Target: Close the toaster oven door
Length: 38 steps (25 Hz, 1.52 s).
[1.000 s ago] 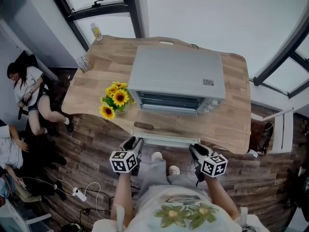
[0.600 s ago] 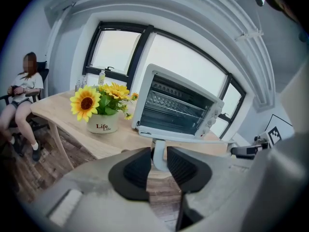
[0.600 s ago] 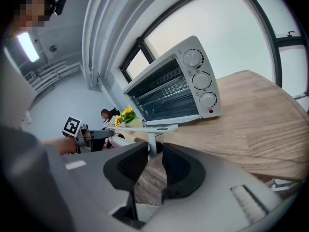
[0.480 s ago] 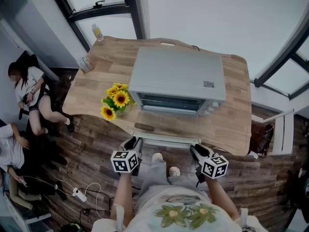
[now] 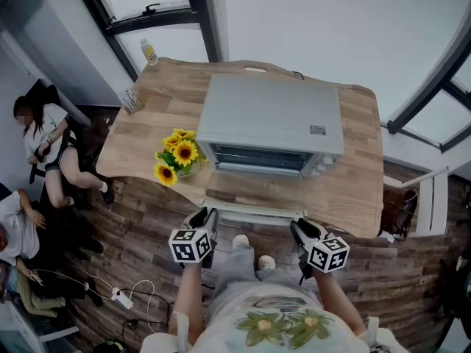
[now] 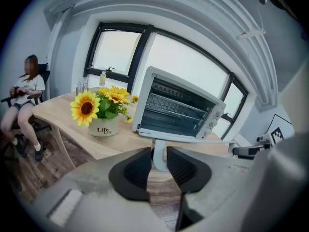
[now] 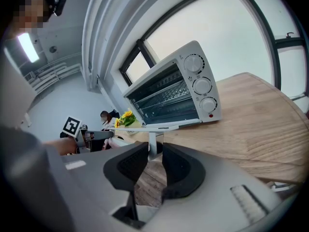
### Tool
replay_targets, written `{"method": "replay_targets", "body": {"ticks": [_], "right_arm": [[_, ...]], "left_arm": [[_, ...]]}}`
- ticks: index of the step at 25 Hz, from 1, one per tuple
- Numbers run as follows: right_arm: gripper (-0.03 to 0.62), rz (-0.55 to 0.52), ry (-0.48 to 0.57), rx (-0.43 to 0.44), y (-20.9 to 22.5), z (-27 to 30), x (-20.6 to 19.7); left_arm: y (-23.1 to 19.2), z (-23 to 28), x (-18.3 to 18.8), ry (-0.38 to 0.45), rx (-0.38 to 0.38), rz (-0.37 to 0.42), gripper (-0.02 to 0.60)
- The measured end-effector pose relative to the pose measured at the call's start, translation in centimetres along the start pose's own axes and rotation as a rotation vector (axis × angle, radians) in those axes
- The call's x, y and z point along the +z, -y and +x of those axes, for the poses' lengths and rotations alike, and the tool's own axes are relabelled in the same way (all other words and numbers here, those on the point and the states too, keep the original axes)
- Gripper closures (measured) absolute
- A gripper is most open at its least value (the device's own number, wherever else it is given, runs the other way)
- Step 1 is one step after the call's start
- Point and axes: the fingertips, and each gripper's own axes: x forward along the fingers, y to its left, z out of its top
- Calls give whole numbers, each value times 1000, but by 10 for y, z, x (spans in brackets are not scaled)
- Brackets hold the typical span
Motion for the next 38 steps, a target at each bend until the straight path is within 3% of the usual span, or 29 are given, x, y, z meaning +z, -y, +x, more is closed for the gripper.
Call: {"method": "replay_targets", "body": {"ticks": [38], "right_arm": [[500,-19,45,-13,-6,-3,31]], "left_arm": [[6,-2,30,19,-5,1,469]]}}
